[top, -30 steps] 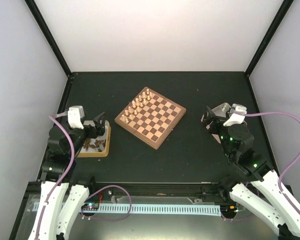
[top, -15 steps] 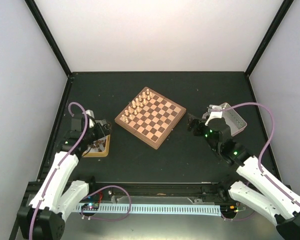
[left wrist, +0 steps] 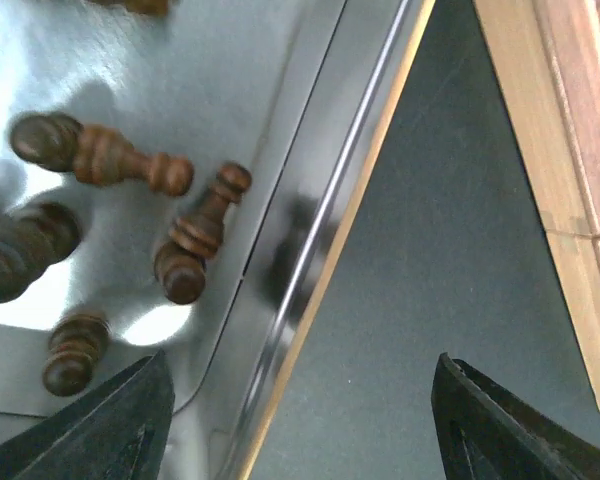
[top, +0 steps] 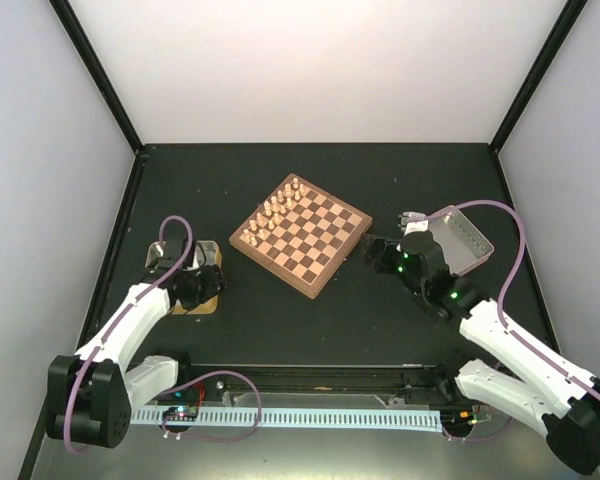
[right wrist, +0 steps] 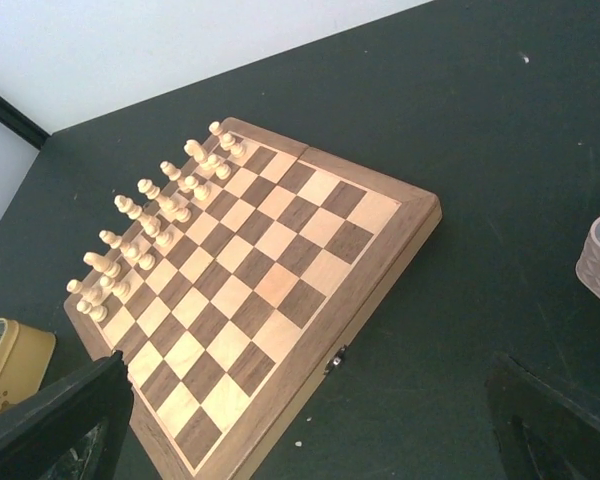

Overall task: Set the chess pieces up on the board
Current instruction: Adjust the storage box at the center of the board, then pick up the chess piece from the storage box, then place the chess piece on the chessboard.

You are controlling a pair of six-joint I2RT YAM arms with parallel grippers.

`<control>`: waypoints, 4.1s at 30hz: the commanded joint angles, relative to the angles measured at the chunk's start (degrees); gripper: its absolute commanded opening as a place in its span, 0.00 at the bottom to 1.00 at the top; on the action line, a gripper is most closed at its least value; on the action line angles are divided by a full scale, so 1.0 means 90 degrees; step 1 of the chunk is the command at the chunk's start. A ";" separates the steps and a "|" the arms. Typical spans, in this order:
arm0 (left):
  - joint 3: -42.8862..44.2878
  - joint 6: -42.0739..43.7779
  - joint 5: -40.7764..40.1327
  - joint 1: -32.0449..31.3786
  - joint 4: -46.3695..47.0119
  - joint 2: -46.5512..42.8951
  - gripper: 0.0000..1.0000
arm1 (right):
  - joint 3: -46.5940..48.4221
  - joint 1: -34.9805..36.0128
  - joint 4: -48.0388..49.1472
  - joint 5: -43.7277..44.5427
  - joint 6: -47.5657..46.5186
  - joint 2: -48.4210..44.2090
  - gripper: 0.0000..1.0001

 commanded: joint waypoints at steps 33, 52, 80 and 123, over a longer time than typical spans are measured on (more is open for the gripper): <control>0.1072 0.0815 0.1001 -0.0135 0.1088 0.0837 0.66 | 0.0050 -0.0021 0.0186 0.0190 0.0299 0.0330 0.95; 0.0965 0.1166 0.0194 -0.0134 0.0331 0.1753 0.42 | 0.0035 -0.0021 0.0337 -0.0039 0.0505 0.0439 0.84; 0.1803 0.1369 -0.0965 -0.0303 -0.0665 0.0784 0.07 | 0.0001 -0.0016 0.0045 0.0295 0.0704 0.0069 0.79; 0.6866 0.1738 0.0067 -0.3944 -0.0266 0.6368 0.10 | -0.0365 -0.0024 -0.0667 0.1091 0.1053 -0.0943 0.79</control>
